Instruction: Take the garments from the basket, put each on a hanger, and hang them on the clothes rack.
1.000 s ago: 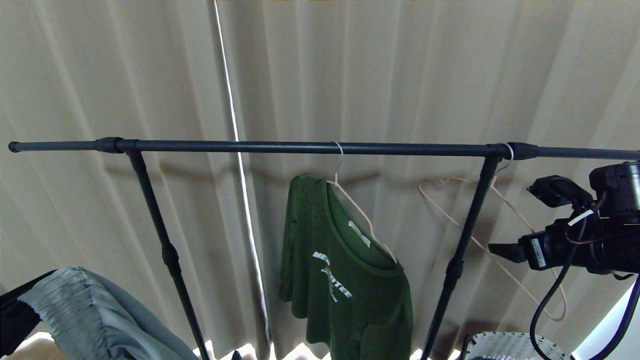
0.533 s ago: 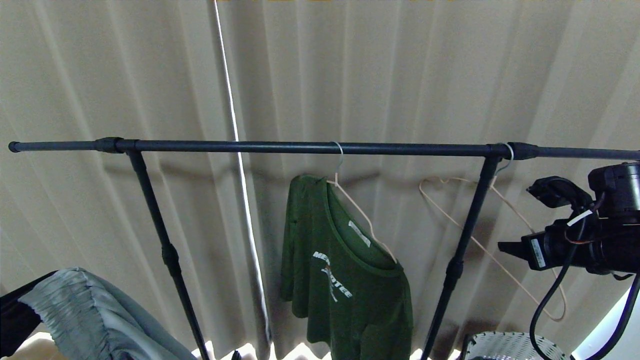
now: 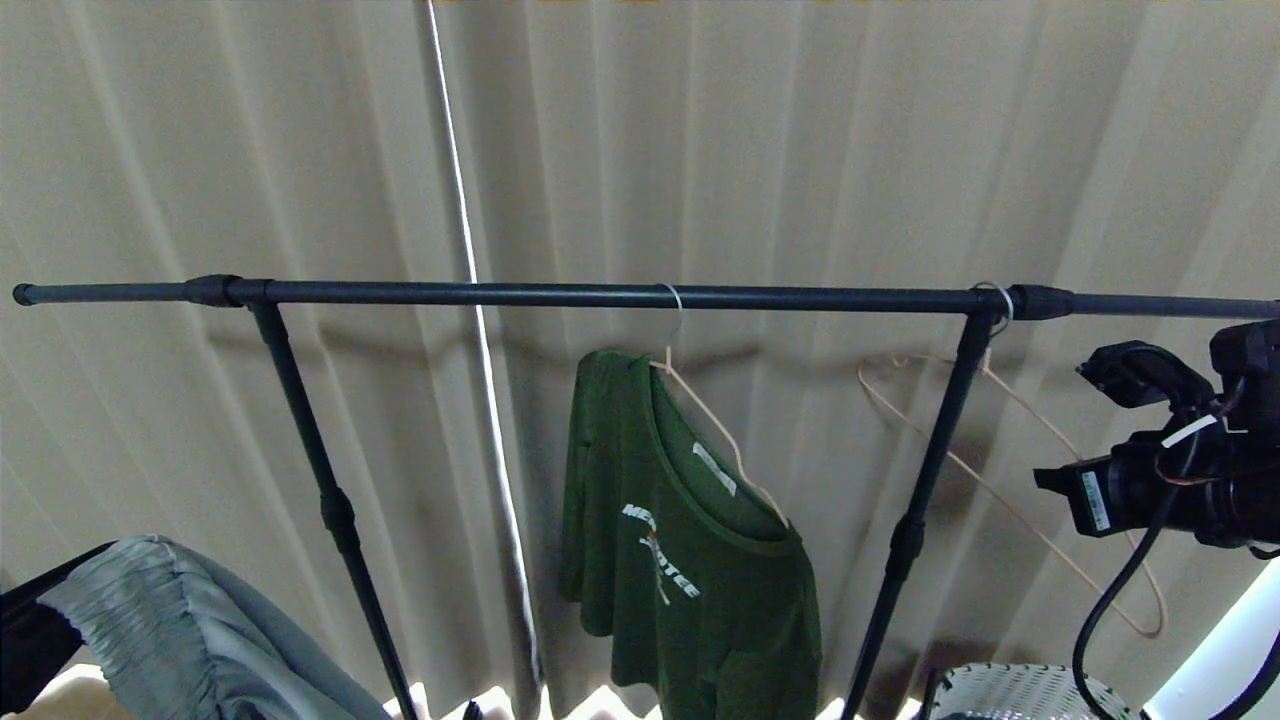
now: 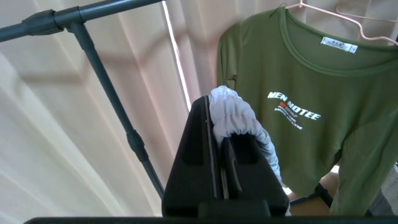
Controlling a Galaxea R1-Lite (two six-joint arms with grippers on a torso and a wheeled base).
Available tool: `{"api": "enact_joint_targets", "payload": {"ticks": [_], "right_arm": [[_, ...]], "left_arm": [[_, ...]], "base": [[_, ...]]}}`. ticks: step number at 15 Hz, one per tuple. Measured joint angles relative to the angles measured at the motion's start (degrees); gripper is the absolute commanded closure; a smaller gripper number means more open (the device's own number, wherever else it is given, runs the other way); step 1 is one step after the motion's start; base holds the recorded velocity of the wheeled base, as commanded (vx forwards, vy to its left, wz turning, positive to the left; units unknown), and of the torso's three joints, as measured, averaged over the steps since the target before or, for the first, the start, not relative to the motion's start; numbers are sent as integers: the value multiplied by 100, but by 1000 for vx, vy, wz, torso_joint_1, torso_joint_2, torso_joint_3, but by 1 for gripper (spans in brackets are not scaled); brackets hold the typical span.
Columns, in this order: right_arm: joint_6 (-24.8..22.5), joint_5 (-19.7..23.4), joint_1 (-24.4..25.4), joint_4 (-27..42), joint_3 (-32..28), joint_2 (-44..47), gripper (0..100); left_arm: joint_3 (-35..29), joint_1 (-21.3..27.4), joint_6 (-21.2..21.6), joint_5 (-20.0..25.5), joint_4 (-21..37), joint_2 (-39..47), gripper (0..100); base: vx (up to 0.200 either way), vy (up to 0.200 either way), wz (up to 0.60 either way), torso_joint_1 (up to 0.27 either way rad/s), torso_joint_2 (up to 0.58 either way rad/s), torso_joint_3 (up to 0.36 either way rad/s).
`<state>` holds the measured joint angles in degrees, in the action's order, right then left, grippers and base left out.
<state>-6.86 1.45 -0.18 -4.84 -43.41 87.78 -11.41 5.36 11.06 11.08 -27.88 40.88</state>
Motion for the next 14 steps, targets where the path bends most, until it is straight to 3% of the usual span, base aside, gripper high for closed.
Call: {"api": "enact_joint_targets", "payload": {"ticks": [13,14], "right_arm": [[104,0,-555,5,444,-1362,100],[115,-4,-596,2,549,-1532,100]], "left_arm": [[9,-7,-6,0,5,24,100],[9,-7,0,-2,5,24,100]], "base": [[0,0,0,0,0,0],[-200,0,0,7,2,-2]]}}
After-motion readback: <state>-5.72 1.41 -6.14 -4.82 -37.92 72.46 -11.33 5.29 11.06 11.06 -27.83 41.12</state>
